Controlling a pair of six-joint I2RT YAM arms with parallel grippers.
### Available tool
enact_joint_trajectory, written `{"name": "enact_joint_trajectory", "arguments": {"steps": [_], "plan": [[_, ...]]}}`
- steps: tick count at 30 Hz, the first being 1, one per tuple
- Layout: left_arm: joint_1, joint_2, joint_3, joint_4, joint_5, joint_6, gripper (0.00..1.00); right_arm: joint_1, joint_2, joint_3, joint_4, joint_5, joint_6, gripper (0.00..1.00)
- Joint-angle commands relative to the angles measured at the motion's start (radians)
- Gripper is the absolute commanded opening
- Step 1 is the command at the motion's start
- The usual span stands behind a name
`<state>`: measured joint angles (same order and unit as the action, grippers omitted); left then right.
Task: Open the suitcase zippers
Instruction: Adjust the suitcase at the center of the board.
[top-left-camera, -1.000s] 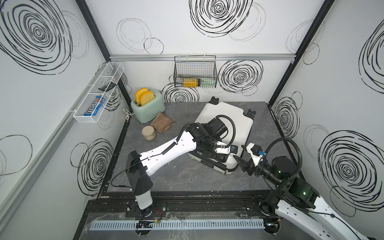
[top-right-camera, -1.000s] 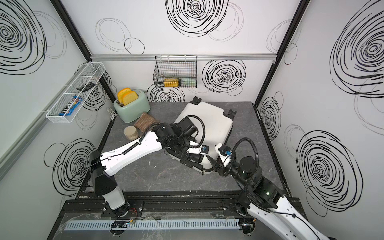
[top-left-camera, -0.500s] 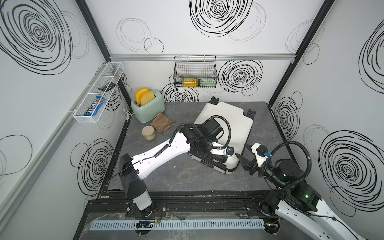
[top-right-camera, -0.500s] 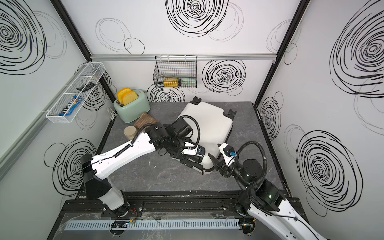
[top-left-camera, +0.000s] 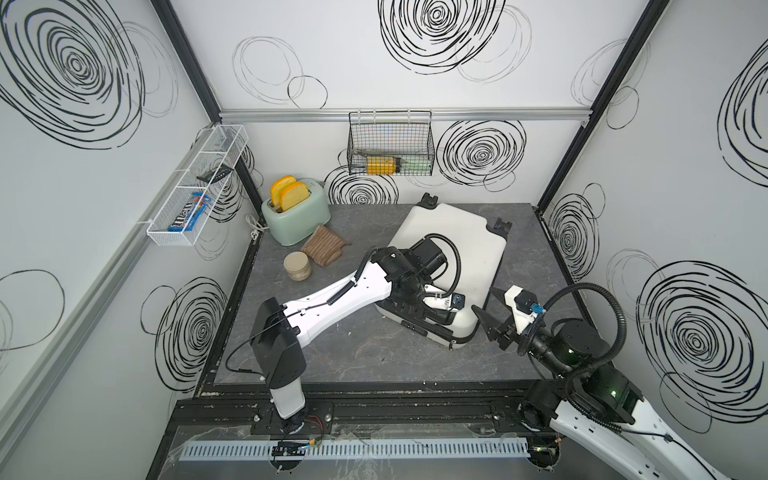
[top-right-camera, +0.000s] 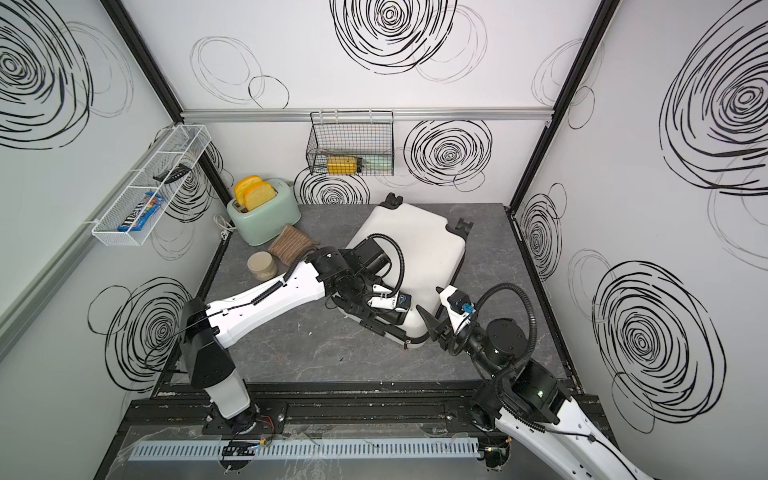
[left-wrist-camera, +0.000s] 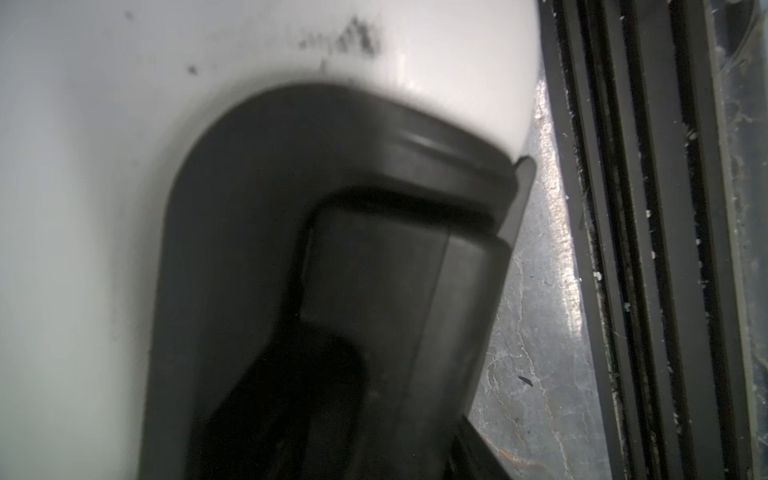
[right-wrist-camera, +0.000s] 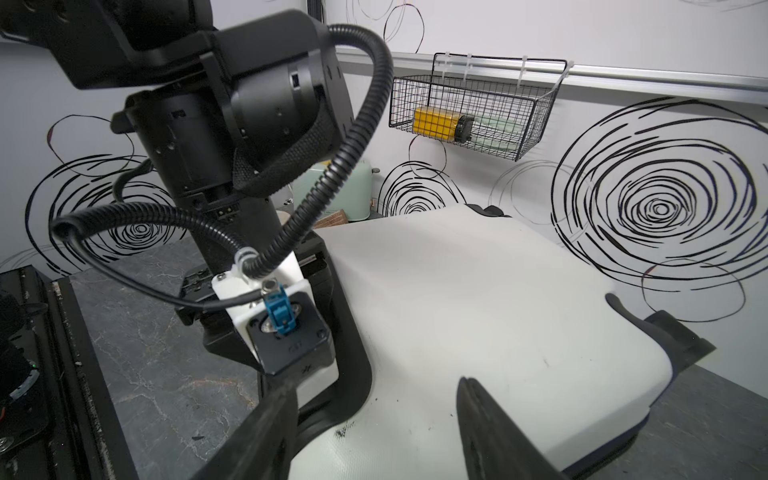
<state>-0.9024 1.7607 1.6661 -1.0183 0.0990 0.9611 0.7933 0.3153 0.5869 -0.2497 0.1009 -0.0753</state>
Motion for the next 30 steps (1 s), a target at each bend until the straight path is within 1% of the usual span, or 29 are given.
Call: {"name": "enact_joint_trajectory", "arguments": {"steps": [1,3,5,7,9,12,16,20,24,26,30], "plan": [[-0.003,0.020,-0.008,0.016,-0.017,0.024,0.51,-0.002,-0.027,-0.022,0.028,0.024,0.009,0.65],[-0.003,0.024,-0.018,0.028,-0.026,0.021,0.46,-0.002,-0.040,-0.036,0.037,0.033,0.009,0.65],[0.002,0.026,-0.024,0.039,-0.023,0.010,0.37,-0.002,-0.047,-0.052,0.047,0.045,0.008,0.64],[0.012,0.020,-0.032,0.050,0.004,-0.006,0.30,-0.002,-0.047,-0.059,0.045,0.055,0.009,0.64],[0.020,0.012,-0.031,0.053,0.035,-0.025,0.25,-0.002,-0.044,-0.061,0.040,0.057,0.011,0.63],[0.029,-0.016,-0.033,0.057,0.070,-0.056,0.22,-0.003,-0.051,-0.073,0.044,0.053,0.013,0.63],[0.047,-0.093,-0.087,0.095,0.074,-0.101,0.17,-0.002,-0.073,-0.082,0.041,0.049,0.026,0.63],[0.076,-0.163,-0.141,0.120,0.058,-0.178,0.13,-0.002,-0.103,-0.082,0.042,0.044,0.039,0.63],[0.093,-0.222,-0.199,0.154,0.049,-0.209,0.10,-0.002,-0.120,-0.111,0.093,0.021,0.060,0.62],[0.104,-0.242,-0.211,0.163,0.045,-0.225,0.09,-0.003,-0.120,-0.129,0.113,-0.006,0.067,0.61],[0.128,-0.268,-0.213,0.176,0.038,-0.270,0.07,-0.002,-0.128,-0.157,0.141,-0.013,0.111,0.60]]}}
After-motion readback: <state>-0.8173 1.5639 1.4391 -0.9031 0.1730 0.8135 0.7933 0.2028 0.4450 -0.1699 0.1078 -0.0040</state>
